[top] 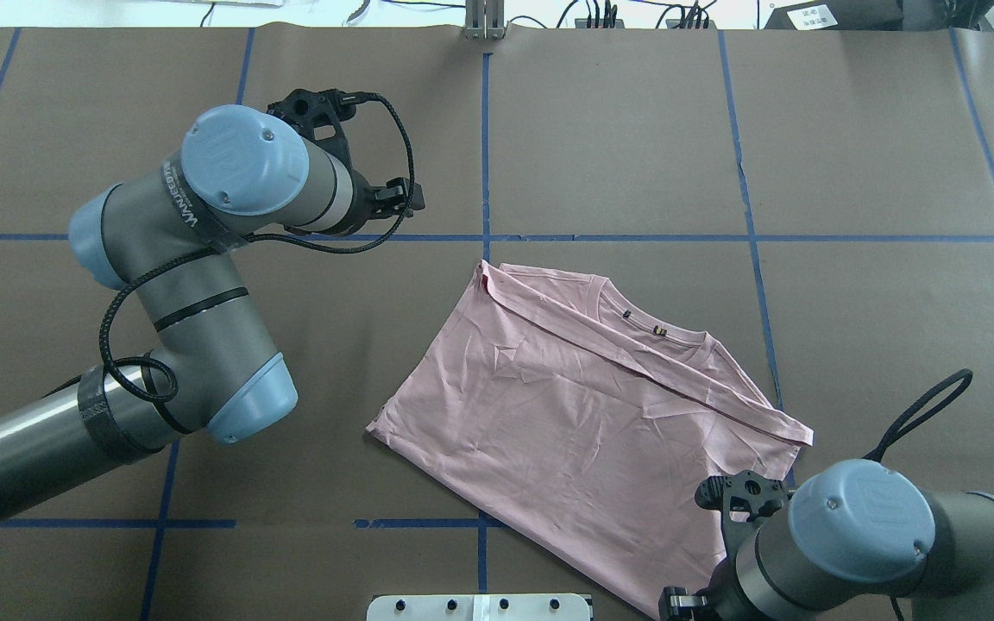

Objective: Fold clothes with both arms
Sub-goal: 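Drag the shirt toward the robot with the right gripper while the left arm lowers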

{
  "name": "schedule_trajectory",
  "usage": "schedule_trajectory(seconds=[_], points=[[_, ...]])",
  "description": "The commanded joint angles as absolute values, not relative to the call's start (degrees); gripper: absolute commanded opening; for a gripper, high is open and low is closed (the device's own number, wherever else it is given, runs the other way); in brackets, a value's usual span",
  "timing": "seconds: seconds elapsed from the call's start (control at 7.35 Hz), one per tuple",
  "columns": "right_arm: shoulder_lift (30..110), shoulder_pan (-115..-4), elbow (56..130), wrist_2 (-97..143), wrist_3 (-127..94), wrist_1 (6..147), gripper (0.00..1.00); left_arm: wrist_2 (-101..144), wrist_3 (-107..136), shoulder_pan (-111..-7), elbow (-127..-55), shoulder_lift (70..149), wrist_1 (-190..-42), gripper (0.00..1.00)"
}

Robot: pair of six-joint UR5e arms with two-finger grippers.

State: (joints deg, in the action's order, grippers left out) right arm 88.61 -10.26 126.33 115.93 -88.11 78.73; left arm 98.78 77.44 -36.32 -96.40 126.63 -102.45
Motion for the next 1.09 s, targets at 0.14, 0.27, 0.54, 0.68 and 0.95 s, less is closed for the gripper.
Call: schedule_trajectory(seconds=[0.14, 0.27, 0.54, 0.68, 0.95], points=[[85.6, -23.4, 126.7, 115.3, -88.1, 73.6, 1.00, 98.9, 91.4, -28.2, -100.6, 124.4, -94.6, 1.00], [84.2, -26.0, 126.6, 115.1, -88.2, 73.6, 1.00, 98.1, 95.3, -25.1, -102.5, 123.8, -90.5, 1.00], [83.8, -27.0, 126.5, 112.2, -88.2, 73.6, 1.00, 95.0, 103.1, -18.8, -103.5, 121.4, -88.7, 1.00], [83.8, -27.1, 126.5, 111.6, -88.2, 73.6, 1.00, 94.7, 103.7, -17.7, -103.5, 121.0, -88.8, 1.00], [83.8, -27.2, 126.5, 111.5, -88.2, 73.6, 1.00, 94.8, 103.2, -17.6, -102.9, 121.2, -88.9, 1.00]])
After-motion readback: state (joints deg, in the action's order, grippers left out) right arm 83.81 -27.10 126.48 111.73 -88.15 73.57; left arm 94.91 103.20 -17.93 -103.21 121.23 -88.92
